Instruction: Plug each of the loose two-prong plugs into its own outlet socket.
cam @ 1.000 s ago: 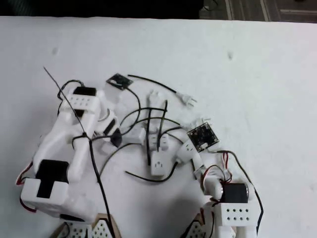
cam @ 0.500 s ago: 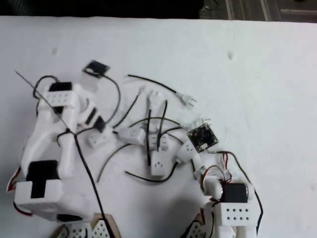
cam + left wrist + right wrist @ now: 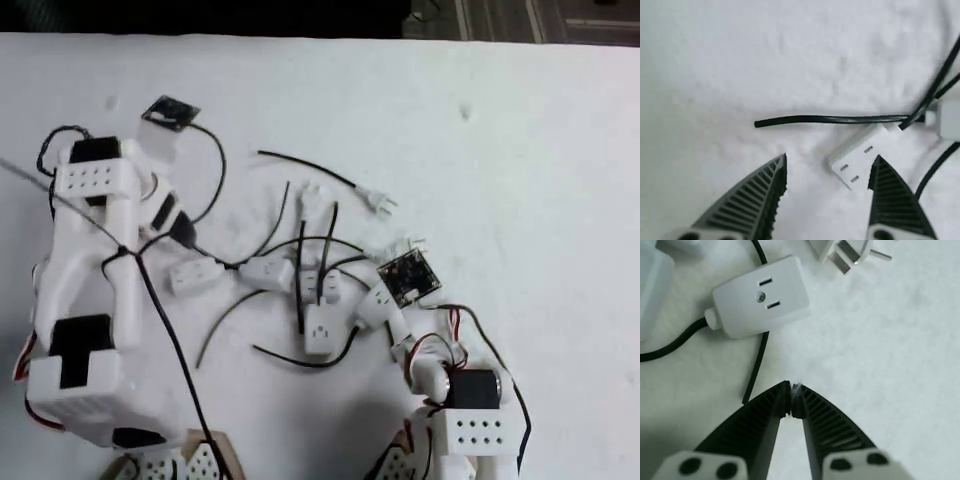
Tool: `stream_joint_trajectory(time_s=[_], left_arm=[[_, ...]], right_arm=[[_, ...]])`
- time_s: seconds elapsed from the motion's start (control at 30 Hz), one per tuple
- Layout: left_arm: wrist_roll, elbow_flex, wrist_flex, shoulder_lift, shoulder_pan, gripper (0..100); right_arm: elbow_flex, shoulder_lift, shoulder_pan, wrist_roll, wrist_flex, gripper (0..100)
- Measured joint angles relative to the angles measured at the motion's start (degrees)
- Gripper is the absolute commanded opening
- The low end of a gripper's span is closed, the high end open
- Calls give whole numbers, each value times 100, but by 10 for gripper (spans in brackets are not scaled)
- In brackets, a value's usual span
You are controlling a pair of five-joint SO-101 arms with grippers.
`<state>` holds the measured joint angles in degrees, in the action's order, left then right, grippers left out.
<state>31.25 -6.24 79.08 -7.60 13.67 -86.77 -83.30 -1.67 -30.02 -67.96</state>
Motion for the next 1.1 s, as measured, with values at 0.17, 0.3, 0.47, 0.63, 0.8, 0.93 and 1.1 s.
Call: stream_joint_trajectory(time_s=[0.17, 0.3, 0.47, 0.63, 0.8, 0.93, 1.1], left_arm=[[1442, 88, 519, 158, -97, 271], [2470, -44, 554, 158, -97, 268], [3112, -352, 176, -167, -53, 271], [3209, -396, -308, -782, 18, 270], [3209, -396, -308, -879, 18, 268], [3209, -396, -202, -914, 18, 268], [3209, -378, 273, -923, -18, 268]], right_arm=[[0, 0, 0, 0, 0, 18], [0, 0, 0, 0, 0, 18], [0, 0, 0, 0, 0, 18], [0, 0, 0, 0, 0, 18], [0, 0, 0, 0, 0, 18], [0, 0, 0, 0, 0, 18], [0, 0, 0, 0, 0, 18]])
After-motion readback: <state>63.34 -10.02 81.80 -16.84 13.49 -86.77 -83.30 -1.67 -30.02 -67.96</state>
